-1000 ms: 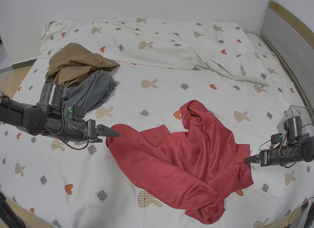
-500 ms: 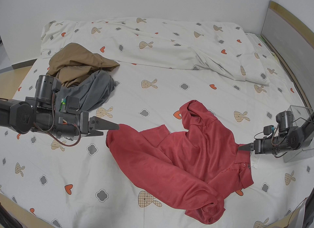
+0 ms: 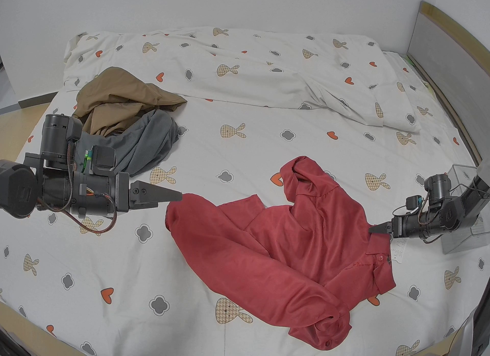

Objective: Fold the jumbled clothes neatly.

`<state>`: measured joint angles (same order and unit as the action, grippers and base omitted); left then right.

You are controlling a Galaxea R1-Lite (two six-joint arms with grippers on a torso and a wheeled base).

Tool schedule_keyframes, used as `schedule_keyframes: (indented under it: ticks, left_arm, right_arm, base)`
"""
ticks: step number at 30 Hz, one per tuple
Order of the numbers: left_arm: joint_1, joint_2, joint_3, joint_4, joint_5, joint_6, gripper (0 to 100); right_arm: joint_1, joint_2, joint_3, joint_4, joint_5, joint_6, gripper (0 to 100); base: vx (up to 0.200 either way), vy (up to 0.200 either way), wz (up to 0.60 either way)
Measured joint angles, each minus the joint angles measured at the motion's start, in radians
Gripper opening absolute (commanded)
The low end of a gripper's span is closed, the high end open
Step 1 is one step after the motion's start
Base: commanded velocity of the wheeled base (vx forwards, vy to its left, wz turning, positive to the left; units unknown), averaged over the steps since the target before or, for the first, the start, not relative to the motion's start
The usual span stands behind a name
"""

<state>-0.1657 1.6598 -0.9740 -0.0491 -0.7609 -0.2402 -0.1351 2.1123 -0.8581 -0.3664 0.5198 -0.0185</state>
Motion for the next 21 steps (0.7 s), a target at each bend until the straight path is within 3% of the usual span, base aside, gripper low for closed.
schedule_keyframes:
  ticks: [8, 15, 16, 21]
  left_arm:
    - [-0.010, -0.007, 0.004, -0.001, 0.000, 0.000, 100]
    - [-0.012, -0.011, 0.005, -0.001, 0.001, 0.000, 100]
    - [-0.012, -0.011, 0.005, -0.001, 0.001, 0.000, 100]
    - [-0.012, -0.009, 0.005, -0.001, 0.002, 0.000, 100]
  right_arm:
    - [0.008, 0.013, -0.006, 0.001, 0.006, -0.003, 100]
    - [0.034, 0.030, 0.007, 0.003, 0.095, -0.007, 100]
    - [0.035, 0.031, 0.008, 0.004, 0.117, -0.006, 0]
    - [0.029, 0.029, 0.006, 0.003, 0.142, 0.003, 0]
  base:
    - [0.000, 0.000, 0.00]
    - [0.000, 0.000, 0.00]
    - [0.000, 0.000, 0.00]
    - [0.000, 0.000, 0.00]
